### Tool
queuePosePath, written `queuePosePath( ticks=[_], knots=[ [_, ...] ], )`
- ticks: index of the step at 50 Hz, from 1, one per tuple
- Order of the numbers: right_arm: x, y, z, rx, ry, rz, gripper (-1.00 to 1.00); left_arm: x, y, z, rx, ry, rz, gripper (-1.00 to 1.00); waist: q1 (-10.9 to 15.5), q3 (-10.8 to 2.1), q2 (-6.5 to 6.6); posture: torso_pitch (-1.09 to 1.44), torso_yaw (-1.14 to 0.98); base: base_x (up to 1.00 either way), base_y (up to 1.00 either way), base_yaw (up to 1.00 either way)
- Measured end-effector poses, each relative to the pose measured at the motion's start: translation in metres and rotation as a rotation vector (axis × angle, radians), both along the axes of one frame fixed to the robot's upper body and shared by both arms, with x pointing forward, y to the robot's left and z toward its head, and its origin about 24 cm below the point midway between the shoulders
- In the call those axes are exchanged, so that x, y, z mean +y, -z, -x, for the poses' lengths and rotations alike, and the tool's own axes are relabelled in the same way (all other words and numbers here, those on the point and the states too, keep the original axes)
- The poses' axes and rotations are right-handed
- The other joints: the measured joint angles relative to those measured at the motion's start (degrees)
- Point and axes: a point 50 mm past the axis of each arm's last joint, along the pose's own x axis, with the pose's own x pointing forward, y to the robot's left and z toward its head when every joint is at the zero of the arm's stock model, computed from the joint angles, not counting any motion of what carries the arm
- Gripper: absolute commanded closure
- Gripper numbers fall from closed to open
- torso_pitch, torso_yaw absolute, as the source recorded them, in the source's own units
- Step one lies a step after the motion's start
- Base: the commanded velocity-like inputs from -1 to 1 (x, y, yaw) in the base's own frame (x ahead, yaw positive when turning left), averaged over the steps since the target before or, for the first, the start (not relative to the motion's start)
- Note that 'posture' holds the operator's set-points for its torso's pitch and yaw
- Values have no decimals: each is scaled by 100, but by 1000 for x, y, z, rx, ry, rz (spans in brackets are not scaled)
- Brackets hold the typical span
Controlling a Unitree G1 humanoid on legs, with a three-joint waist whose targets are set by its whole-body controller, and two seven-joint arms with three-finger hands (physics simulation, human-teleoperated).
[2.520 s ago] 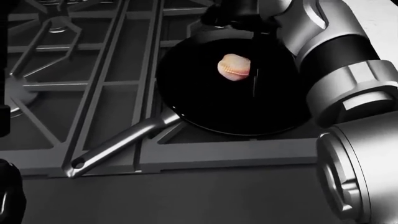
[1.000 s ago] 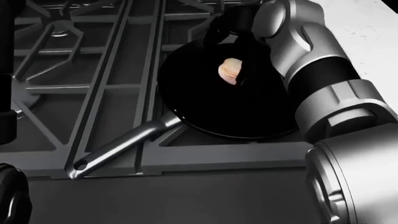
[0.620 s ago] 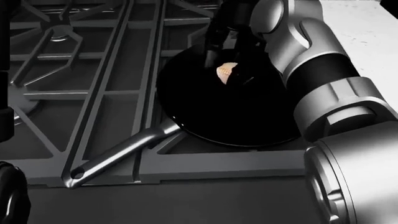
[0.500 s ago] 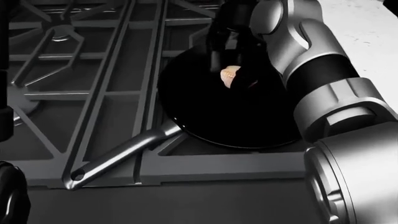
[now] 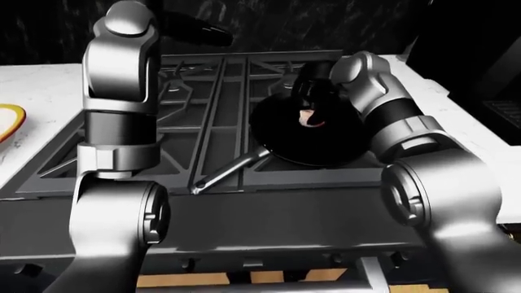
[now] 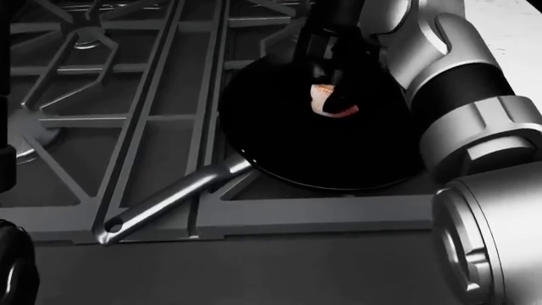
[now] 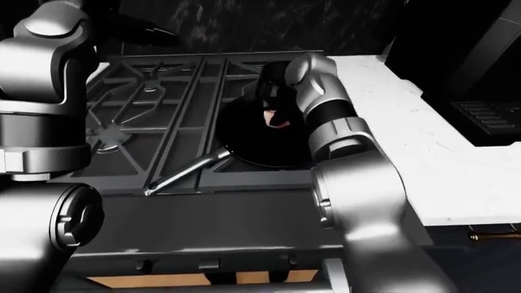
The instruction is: Pick the scallop from the pan and place it in the bowl.
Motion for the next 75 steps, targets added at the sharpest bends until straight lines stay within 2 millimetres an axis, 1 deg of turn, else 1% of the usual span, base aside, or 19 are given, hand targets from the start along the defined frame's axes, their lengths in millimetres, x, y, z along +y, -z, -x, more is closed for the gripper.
queuePosePath(
  ticks=[15, 23, 28, 32, 37, 41, 53, 56, 58, 59, 61, 63, 66, 68, 69, 70, 71, 73, 75],
  knots=[
    [-18, -30, -1, -119, 74, -195, 100, 0, 3, -1, 3, -3, -2, -100, 7, -13, -31, 0, 0, 0, 0, 0],
    [-23, -41, -1, -147, 116, -449, 100, 2, 3, -2, 6, -8, 2, -100, 24, -9, -50, 0, 0, 0, 0, 0],
    [-26, -41, -2, -160, 158, -597, 100, 3, 1, -2, 5, -9, 6, -100, 30, -18, -71, 0, 0, 0, 0, 0],
    [-30, -42, -2, -170, 192, -661, 100, 3, -1, -1, 1, -9, 7, -100, 37, -11, -75, 0, 0, 0, 0, 0],
    [-32, -54, -1, -177, 219, -825, 100, 5, 1, -2, -1, -13, 11, -100, 41, -11, -66, 0, 0, 0, 0, 0],
    [-32, -60, 0, -197, 205, -862, 100, 5, 1, -2, 9, -11, 13, -100, 34, -19, -88, 0, 0, 0, 0, 0],
    [-34, -48, -2, -177, 222, -858, 100, 1, 1, 0, 2, -3, 9, -100, 34, -12, -88, 0, 0, 0, 1, 0],
    [-35, -40, -3, -152, 236, -850, 100, -1, 8, -3, 28, 2, 9, -100, 28, -107, -30, 0, 0, 0, 26, 0],
    [-39, -38, -3, -149, 249, -848, 100, -4, 8, -3, 27, 12, 6, -100, 26, -175, -120, 0, 0, 0, 46, 0],
    [-40, -39, -3, -152, 253, -846, 100, -6, 6, -2, 21, 18, 4, -100, 22, -244, -186, 0, 0, 0, 57, 0],
    [-39, -45, -2, -172, 242, -848, 100, -5, 0, 0, -1, 18, 5, -100, 51, -304, -234, 0, 0, 0, 59, 0],
    [-37, -50, -1, -190, 226, -850, 100, -4, -5, 2, -21, 16, 5, -100, 63, -307, -183, 0, 0, 0, 59, 0],
    [-35, -53, -1, -192, 216, -851, 100, -4, -5, 2, -28, 13, 2, -100, 39, -241, -25, 0, 0, 0, 56, 0],
    [-35, -53, -1, -189, 217, -849, 100, -4, -4, 1, -22, 14, 2, -100, -4, -167, 162, 0, 0, 0, 42, 0],
    [-35, -54, -1, -188, 216, -848, 100, -3, -4, 1, -19, 13, 2, -100, -12, -135, 309, 0, 0, 0, 38, 0],
    [-32, -55, -1, -187, 209, -847, 100, -1, -4, 1, -18, 6, 4, -100, 28, -120, 377, 0, 0, 0, 33, 0],
    [-29, -51, -1, -176, 203, -845, 100, 3, -1, 1, -9, -4, 8, -100, 70, -74, 336, 0, 0, 0, 26, 0],
    [-25, -42, -3, -137, 204, -835, 100, 8, 6, -2, 26, -24, 15, -100, 103, -62, 350, 0, 0, 0, 7, 0],
    [-28, -40, -3, -126, 215, -831, 100, 7, 2, -2, 25, -26, 15, -100, 75, 8, 265, 0, 0, 0, 0, 0]
  ],
)
